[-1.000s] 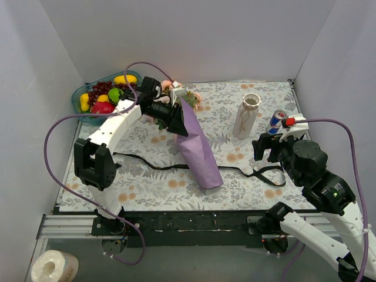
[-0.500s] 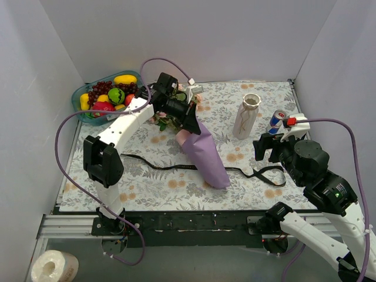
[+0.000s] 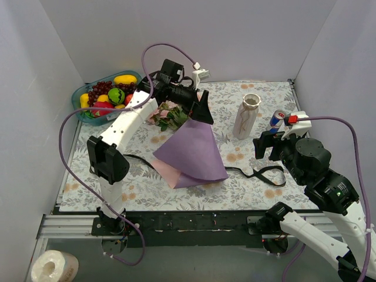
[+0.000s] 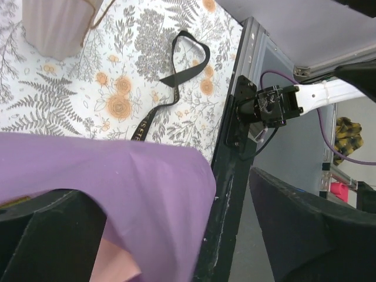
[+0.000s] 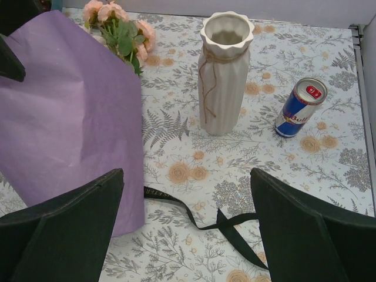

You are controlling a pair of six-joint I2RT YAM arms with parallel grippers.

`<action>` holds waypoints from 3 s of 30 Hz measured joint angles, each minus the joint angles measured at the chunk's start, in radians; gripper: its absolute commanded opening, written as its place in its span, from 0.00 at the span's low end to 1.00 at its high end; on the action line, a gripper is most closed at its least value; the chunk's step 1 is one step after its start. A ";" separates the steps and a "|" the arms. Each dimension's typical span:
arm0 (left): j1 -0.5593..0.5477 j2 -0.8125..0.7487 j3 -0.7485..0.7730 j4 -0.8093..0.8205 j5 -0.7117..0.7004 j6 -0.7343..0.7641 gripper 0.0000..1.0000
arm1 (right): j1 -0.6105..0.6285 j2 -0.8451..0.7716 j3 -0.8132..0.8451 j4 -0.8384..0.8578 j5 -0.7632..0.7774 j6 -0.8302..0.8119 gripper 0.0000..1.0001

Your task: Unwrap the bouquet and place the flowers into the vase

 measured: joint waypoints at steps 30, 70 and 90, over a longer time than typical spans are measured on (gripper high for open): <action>0.240 -0.177 -0.769 0.073 -0.041 0.206 0.98 | 0.000 -0.013 -0.019 0.005 -0.035 0.001 0.97; 0.140 -0.147 -0.688 -0.220 0.119 0.549 0.18 | 0.000 0.045 0.010 0.027 -0.093 -0.014 0.98; -0.024 0.190 -0.100 -0.163 0.201 0.294 0.13 | 0.000 0.039 0.061 0.015 -0.063 -0.035 0.98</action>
